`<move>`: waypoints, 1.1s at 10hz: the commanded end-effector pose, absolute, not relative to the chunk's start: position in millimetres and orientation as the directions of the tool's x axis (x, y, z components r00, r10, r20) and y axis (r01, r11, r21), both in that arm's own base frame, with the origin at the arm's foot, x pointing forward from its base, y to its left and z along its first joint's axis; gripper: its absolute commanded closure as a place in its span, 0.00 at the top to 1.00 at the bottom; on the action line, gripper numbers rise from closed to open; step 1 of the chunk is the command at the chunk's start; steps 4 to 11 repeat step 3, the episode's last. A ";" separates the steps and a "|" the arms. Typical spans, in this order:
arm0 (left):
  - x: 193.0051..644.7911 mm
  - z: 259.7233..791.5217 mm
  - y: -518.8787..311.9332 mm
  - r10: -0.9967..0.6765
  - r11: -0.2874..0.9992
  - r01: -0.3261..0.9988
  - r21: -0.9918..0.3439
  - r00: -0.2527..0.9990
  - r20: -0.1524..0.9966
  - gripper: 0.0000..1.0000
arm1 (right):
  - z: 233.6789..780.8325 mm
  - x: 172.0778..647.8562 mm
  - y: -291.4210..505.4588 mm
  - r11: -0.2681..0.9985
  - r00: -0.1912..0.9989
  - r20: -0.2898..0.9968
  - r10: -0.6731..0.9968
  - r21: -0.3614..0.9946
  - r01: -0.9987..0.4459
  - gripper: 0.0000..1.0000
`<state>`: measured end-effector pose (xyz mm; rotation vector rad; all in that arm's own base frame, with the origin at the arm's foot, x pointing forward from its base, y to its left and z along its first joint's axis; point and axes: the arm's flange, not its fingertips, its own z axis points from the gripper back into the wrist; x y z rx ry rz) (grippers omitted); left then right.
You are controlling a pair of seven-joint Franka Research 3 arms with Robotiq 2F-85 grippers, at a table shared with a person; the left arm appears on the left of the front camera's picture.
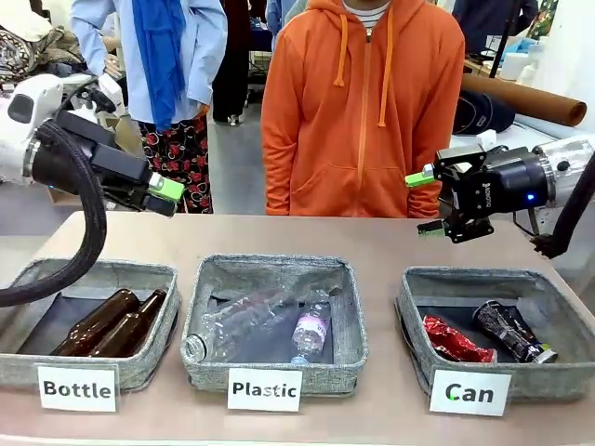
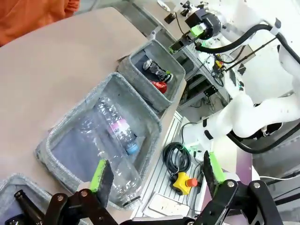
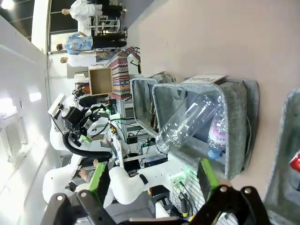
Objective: Sort the can waste into the basket.
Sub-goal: Pick up the can waste from the table and place it in the right Fabric basket.
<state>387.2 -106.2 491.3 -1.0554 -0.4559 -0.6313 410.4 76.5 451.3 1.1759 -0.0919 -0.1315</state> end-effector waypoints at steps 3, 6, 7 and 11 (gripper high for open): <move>387.6 488.6 -99.7 -0.263 0.347 0.669 -0.658 0.743 0.616 1.00 | 450.0 406.4 77.1 0.381 0.989 0.001 -0.149 0.923 0.056 1.00; 387.6 488.6 -99.7 -0.263 0.347 0.669 -0.658 0.743 0.616 1.00 | 450.0 406.4 77.1 0.381 0.989 0.001 -0.149 0.923 0.056 1.00; 387.6 488.6 -99.7 -0.263 0.347 0.669 -0.658 0.743 0.616 1.00 | 450.0 406.4 77.1 0.381 0.989 0.001 -0.149 0.923 0.056 1.00; 387.6 488.6 -99.7 -0.263 0.347 0.669 -0.658 0.743 0.616 1.00 | 450.0 406.4 77.1 0.381 0.989 0.001 -0.149 0.923 0.056 1.00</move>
